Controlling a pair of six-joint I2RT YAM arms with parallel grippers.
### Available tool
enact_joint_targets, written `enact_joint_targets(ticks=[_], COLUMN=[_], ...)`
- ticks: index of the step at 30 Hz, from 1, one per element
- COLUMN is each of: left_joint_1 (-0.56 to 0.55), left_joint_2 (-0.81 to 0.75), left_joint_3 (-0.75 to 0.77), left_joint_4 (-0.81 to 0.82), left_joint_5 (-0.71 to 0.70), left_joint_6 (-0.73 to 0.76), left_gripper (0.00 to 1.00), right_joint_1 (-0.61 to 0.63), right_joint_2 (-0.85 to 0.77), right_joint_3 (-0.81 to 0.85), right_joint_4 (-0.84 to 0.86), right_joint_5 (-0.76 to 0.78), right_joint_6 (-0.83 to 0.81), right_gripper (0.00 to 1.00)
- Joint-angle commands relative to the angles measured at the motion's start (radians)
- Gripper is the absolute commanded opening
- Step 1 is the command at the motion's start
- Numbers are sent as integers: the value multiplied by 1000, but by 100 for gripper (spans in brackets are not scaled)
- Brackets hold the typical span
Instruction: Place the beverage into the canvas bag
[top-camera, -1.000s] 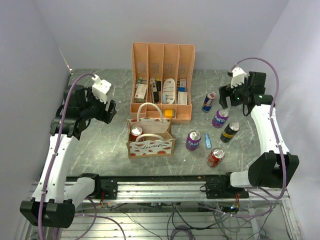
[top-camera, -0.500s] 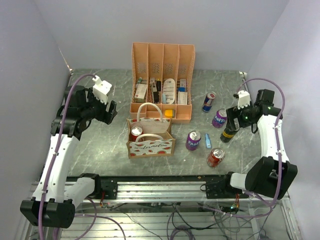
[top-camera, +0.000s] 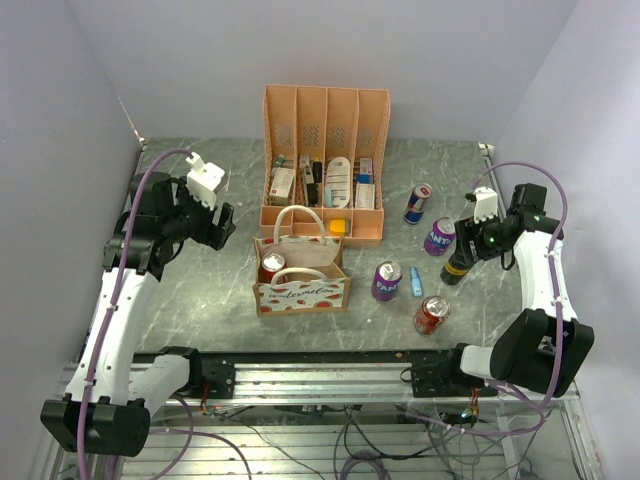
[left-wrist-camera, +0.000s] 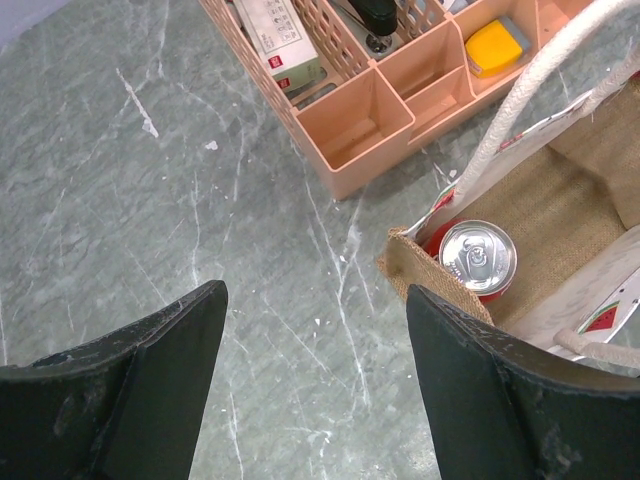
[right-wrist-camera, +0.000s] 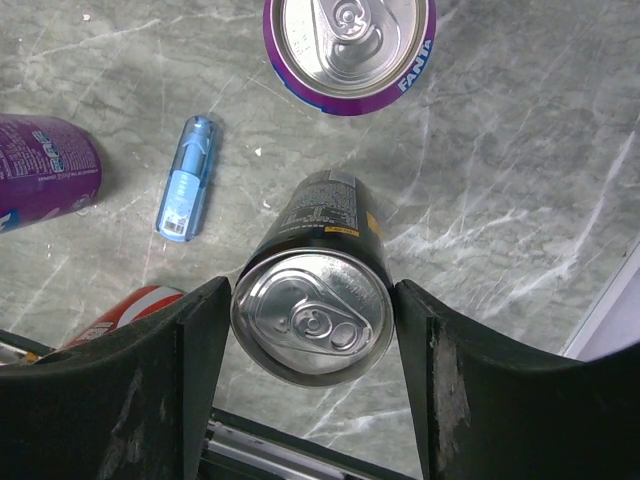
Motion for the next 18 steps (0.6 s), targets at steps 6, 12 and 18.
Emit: enact_joint_targets(ticks=[6, 12, 18], left_joint_1=[-4, -3, -3], left_joint_2=[-19, -19, -21], left_joint_3=[-8, -12, -18], left_joint_4=[35, 38, 34], left_joint_5=[33, 34, 30], left_joint_6=[3, 4, 8], left_gripper=[84, 84, 83], right_joint_1=[-14, -13, -13], right_joint_2=[-6, 0, -29], right_joint_3=[-21, -8, 63], right_joint_4=[23, 16, -26], right_joint_5=[16, 2, -35], right_joint_6=[-10, -14, -23], right_gripper=[68, 56, 39])
